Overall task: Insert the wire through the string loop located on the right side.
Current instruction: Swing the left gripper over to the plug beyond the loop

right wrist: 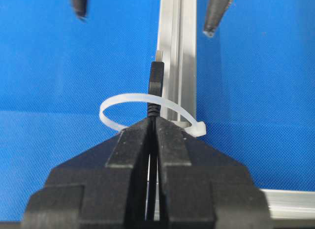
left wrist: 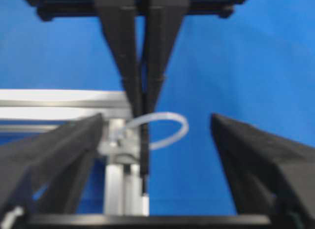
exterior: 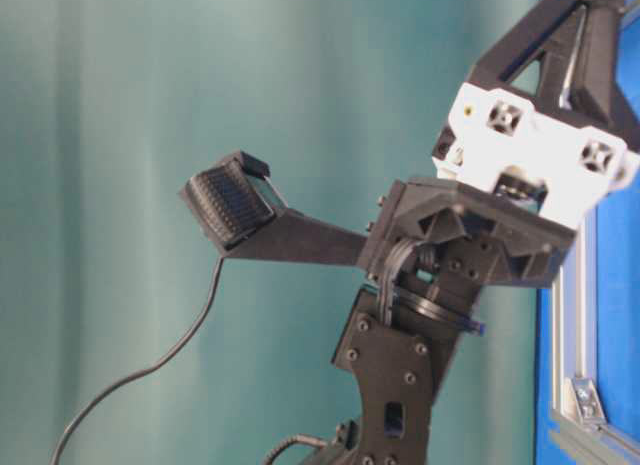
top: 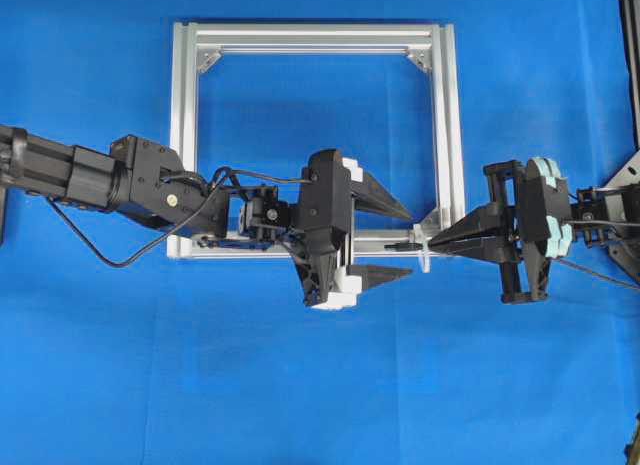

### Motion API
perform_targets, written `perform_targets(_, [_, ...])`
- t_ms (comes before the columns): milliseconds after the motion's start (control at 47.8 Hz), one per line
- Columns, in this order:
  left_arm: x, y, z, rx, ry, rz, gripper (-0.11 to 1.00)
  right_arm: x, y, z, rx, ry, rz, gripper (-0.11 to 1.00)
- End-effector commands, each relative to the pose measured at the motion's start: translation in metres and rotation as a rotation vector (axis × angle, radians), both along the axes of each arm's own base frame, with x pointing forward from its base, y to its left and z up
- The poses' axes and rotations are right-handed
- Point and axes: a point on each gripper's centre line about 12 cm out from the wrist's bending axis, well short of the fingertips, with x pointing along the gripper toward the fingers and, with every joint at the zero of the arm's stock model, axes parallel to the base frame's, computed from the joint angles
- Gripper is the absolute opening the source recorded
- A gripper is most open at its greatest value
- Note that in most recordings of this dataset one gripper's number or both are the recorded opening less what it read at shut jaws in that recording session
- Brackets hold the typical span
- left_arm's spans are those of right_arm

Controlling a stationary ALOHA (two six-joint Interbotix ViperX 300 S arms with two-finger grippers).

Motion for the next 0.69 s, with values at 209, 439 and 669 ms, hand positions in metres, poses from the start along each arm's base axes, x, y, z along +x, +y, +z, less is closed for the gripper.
perform_targets(209, [0.008,-0.001,0.001,-0.001,-0.020,-0.001,0.88,0.005,0.000,0.006,0.002,-0.031,-0.002,-0.04])
perform_targets(439, [0.017,-0.002,-0.030,-0.002,0.031,0.001,0.88,0.005,0.000,0.006,0.002,-0.031,-0.002,-0.04])
perform_targets(669, [0.019,0.000,-0.037,-0.002,0.041,0.004,0.88,0.005,0.000,0.007,0.002,-0.032,-0.002,-0.04])
